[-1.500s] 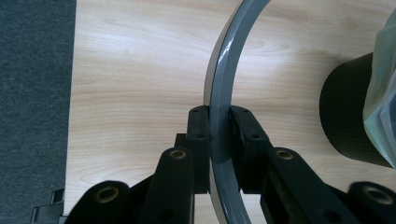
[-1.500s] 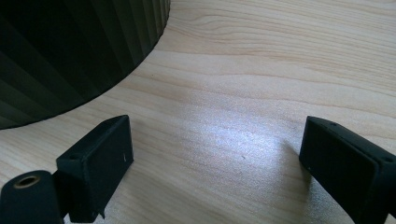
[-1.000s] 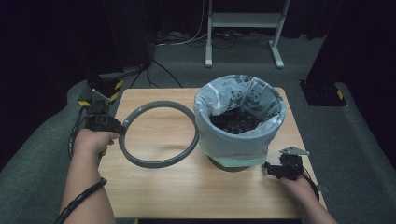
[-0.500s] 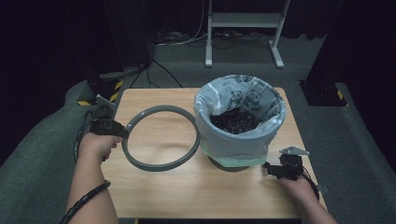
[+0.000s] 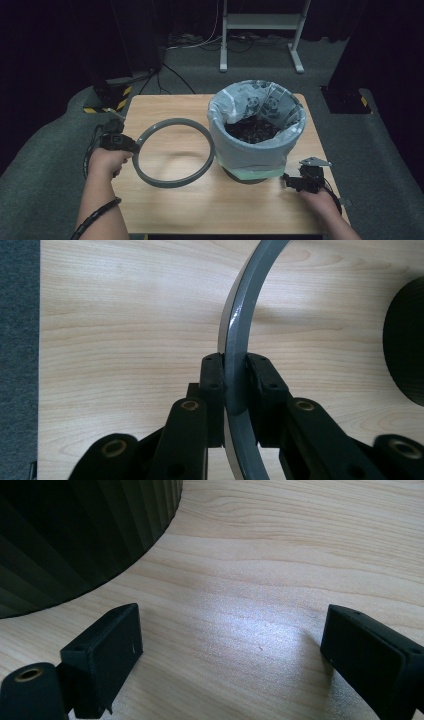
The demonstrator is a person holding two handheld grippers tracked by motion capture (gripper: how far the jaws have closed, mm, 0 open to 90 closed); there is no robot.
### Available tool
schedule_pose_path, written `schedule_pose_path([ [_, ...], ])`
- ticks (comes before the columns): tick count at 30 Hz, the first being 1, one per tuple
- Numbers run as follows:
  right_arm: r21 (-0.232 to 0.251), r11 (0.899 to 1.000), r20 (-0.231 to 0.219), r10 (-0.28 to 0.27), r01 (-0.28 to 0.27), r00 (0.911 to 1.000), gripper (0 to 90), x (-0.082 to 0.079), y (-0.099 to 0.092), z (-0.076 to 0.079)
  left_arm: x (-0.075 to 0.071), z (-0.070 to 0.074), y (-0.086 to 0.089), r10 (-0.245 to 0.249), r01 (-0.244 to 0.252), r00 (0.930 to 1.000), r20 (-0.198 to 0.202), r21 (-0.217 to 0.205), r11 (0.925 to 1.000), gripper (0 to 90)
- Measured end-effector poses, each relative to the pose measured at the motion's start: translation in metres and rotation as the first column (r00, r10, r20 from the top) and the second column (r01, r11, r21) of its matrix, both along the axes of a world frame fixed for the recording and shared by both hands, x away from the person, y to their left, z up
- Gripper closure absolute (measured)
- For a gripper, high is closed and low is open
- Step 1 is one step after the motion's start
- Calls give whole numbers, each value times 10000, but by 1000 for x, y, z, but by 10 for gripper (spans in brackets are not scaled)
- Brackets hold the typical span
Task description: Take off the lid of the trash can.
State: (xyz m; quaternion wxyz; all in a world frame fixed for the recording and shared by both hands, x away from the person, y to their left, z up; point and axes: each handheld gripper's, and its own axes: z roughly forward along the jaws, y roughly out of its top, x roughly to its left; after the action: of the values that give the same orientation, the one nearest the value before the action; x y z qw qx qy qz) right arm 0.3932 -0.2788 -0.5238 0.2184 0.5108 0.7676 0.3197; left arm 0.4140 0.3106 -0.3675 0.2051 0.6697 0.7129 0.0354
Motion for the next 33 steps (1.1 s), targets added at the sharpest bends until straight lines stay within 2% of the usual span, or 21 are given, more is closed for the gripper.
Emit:
schedule_pose_path([
  [15,10,10000,-6,-3,3,10000,93,0,0,0,-4,-28,3,85,-88,9996,-278,-120,9999,781],
  [28,8,10000,6,6,-6,10000,93,0,0,0,-4,-51,-1,-26,30,9988,-497,93,10000,781],
  [29,25,10000,-23,-14,14,10000,93,0,0,0,-4,-53,-1,-95,106,9985,-541,196,9998,781],
  [30,27,10000,-34,-10,10,10000,93,0,0,0,-4,-58,-4,-50,80,9984,-571,523,9986,781],
  [33,18,10000,-24,-1,1,10000,93,0,0,0,-5,-65,-8,-7,42,9979,-650,536,9986,782],
])
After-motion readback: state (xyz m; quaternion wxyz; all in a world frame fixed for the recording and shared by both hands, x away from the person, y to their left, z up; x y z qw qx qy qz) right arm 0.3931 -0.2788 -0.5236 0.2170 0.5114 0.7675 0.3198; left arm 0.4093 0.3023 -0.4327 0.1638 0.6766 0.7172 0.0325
